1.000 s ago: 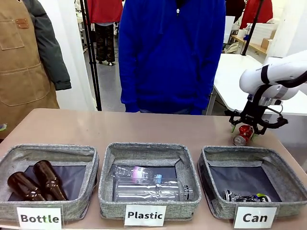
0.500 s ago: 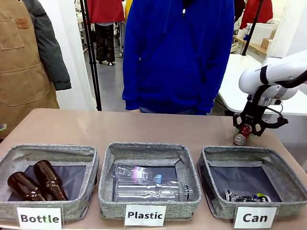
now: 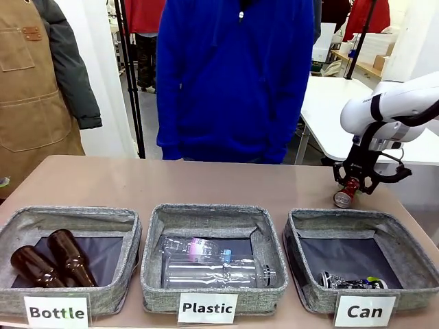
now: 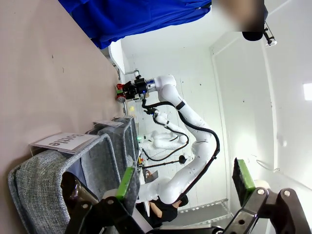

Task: Sort the can waste into the basket.
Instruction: Pick up the can waste from the table and place it in the right Fabric basket.

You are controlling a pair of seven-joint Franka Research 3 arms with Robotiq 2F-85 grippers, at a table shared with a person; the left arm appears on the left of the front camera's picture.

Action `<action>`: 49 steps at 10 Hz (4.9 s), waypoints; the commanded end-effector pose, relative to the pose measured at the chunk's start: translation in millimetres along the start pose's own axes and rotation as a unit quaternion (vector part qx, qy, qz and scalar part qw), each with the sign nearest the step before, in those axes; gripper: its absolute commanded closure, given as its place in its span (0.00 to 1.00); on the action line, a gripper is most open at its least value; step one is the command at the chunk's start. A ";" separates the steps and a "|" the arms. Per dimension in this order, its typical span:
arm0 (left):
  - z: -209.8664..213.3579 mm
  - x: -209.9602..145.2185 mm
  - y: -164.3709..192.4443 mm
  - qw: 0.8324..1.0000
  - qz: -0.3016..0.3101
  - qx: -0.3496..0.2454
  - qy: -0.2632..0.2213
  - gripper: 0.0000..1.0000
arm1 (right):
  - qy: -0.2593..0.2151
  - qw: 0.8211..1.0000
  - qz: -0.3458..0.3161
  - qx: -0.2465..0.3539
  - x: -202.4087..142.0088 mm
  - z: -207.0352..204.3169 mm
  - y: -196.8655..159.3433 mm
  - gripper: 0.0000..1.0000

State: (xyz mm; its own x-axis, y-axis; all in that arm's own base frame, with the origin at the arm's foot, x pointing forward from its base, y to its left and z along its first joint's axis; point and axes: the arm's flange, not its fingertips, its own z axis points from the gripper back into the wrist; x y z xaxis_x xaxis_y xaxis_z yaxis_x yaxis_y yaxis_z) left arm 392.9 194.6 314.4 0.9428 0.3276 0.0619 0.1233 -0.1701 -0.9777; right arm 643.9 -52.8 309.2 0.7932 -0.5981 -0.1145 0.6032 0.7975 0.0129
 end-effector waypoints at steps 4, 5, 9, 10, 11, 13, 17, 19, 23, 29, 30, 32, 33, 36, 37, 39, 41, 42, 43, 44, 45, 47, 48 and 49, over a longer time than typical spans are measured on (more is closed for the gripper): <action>-1.1 -3.9 -5.6 1.000 0.004 0.002 -0.002 0.00 | -0.020 1.000 0.018 -0.007 -25.1 44.7 -12.6 1.00; -1.1 -3.9 -5.6 1.000 0.004 0.002 -0.002 0.00 | -0.022 0.995 0.092 -0.004 -54.2 76.0 -22.6 0.89; -1.1 -3.9 -5.6 1.000 0.004 0.002 -0.002 0.00 | -0.029 0.890 0.451 -0.059 -209.0 134.4 -68.0 0.89; -1.1 -3.9 -5.6 1.000 0.004 0.002 -0.002 0.00 | 0.013 0.814 0.574 -0.089 -244.2 130.7 -76.3 0.89; -1.1 -3.9 -5.6 1.000 0.004 0.002 -0.002 0.00 | 0.045 0.736 0.666 -0.116 -261.2 123.2 -83.2 0.89; -1.1 -3.9 -5.6 1.000 0.004 0.002 -0.002 0.00 | 0.050 0.560 0.813 -0.150 -280.0 113.1 -102.1 0.89; -1.1 -3.9 -5.6 1.000 0.004 0.002 -0.002 0.00 | 0.023 0.406 0.909 -0.092 -284.1 106.8 -115.4 0.89; -1.1 -3.9 -5.6 1.000 0.004 0.002 -0.002 0.00 | 0.016 0.395 0.916 -0.070 -282.7 104.7 -116.9 0.89; -1.1 -3.9 -5.6 1.000 0.004 0.002 -0.002 0.00 | -0.010 0.413 0.908 -0.069 -288.8 96.8 -118.8 0.15; -1.1 -3.9 -5.6 1.000 0.004 0.002 -0.002 0.00 | -0.065 0.650 0.757 0.001 -288.5 91.3 -90.0 0.00; -1.1 -3.9 -5.6 1.000 0.004 0.002 -0.002 0.00 | -0.052 0.723 0.685 0.066 -282.8 92.8 -78.3 0.00; -1.1 -3.9 -5.6 1.000 0.004 0.002 -0.002 0.00 | 0.099 0.795 0.508 0.316 -252.8 113.6 -67.5 0.00; -1.1 -3.9 -5.6 1.000 0.004 0.002 -0.002 0.00 | 0.172 0.771 0.432 0.435 -236.6 122.7 -69.0 0.00; -1.1 -3.9 -5.6 1.000 0.004 0.002 -0.002 0.00 | 0.243 0.693 0.197 0.650 -190.0 120.8 -105.9 0.00; -1.1 -3.9 -5.6 1.000 0.004 0.002 -0.002 0.00 | 0.219 0.664 0.157 0.698 -183.5 113.3 -122.3 0.00; -1.1 -3.9 -5.6 1.000 0.004 0.002 -0.002 0.00 | 0.157 0.589 0.077 0.789 -179.8 89.6 -166.5 0.00; -1.1 -3.9 -5.6 1.000 0.004 0.002 -0.002 0.00 | 0.034 0.598 0.030 0.800 -203.1 83.1 -177.9 0.00; -1.1 -3.9 -5.6 1.000 0.004 0.002 -0.002 0.00 | 0.258 0.706 0.333 0.569 -171.6 80.2 -182.3 0.00; -1.1 -3.9 -5.6 1.000 0.004 0.002 -0.002 0.00 | 0.258 0.706 0.333 0.569 -171.6 80.2 -182.3 0.00; -1.1 -3.9 -5.6 1.000 0.004 0.002 -0.002 0.00 | 0.258 0.706 0.333 0.569 -171.6 80.2 -182.3 0.00; -1.1 -3.9 -5.6 1.000 0.004 0.002 -0.002 0.00 | 0.258 0.706 0.333 0.569 -171.6 80.2 -182.3 0.00; -1.1 -3.9 -5.6 1.000 0.004 0.002 -0.002 0.00 | 0.258 0.706 0.333 0.569 -171.6 80.2 -182.3 0.00; -1.1 -3.9 -5.6 1.000 0.004 0.002 -0.002 0.00 | 0.258 0.706 0.333 0.569 -171.6 80.2 -182.3 0.00; -1.1 -3.9 -5.6 1.000 0.004 0.002 -0.002 0.00 | 0.258 0.706 0.333 0.569 -171.6 80.2 -182.3 0.00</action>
State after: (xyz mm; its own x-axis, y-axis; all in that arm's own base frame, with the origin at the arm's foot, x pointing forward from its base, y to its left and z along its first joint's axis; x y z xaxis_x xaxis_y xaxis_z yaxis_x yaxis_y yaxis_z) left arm 392.6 194.4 315.5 0.9424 0.3283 0.0643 0.1253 -0.1683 -0.9777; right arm 404.6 -98.7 406.2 0.9763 0.2047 -0.0709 0.0422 0.1411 0.9891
